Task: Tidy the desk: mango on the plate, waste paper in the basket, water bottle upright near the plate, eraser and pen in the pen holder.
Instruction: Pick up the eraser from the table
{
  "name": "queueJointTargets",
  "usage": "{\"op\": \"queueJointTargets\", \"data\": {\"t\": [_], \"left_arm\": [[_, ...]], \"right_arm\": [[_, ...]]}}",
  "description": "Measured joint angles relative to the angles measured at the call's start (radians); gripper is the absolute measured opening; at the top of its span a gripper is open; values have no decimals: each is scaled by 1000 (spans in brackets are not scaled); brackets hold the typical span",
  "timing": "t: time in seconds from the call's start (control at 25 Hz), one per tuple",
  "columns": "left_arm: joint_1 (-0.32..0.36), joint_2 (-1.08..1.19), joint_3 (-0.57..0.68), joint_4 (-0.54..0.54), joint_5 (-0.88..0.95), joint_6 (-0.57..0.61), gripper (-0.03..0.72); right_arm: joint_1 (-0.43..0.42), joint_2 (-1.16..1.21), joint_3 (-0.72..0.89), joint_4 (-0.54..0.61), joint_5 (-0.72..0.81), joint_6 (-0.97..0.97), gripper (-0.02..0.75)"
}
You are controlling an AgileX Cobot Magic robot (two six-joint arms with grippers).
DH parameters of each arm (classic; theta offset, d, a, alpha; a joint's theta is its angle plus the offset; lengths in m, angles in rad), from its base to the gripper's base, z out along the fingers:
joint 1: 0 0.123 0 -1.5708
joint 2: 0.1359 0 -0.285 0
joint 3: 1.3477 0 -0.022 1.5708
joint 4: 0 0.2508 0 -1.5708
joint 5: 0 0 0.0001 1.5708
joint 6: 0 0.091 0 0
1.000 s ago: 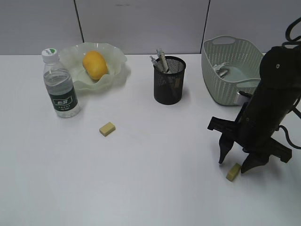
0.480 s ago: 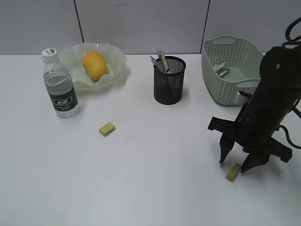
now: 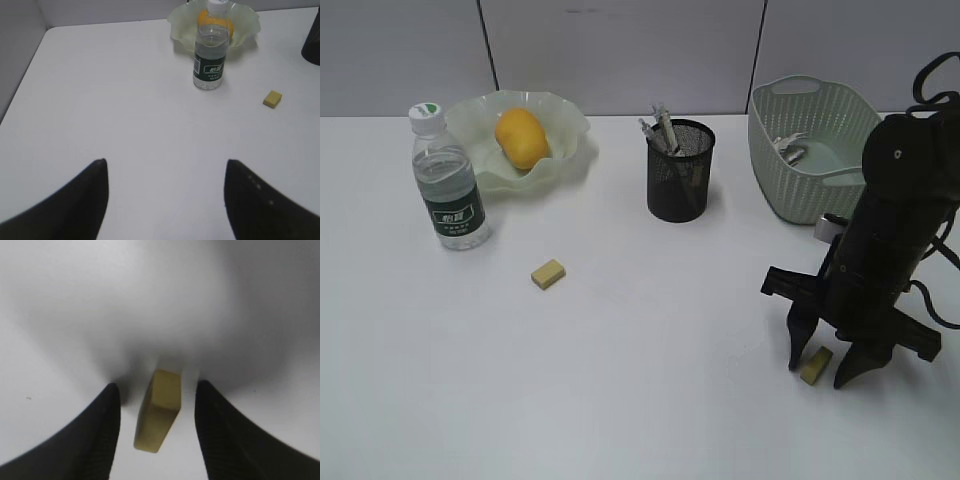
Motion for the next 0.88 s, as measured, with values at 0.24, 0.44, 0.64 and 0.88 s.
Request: {"op": "queueJointTargets", "data": {"t": [0.24, 0.44, 0.64, 0.88], "left_arm": [[0, 0, 0, 0, 0, 0, 547], [0, 0, 0, 0, 0, 0, 547], [0, 0, 0, 1, 0, 0, 547], [0, 0, 0, 4, 0, 0, 547]], "right_arm": [[0, 1, 0, 1, 4, 0, 305], [0, 2, 0, 0, 4, -8, 124], [0, 0, -7, 0, 5, -103, 124], [0, -69, -81, 0, 134, -380, 124]]}}
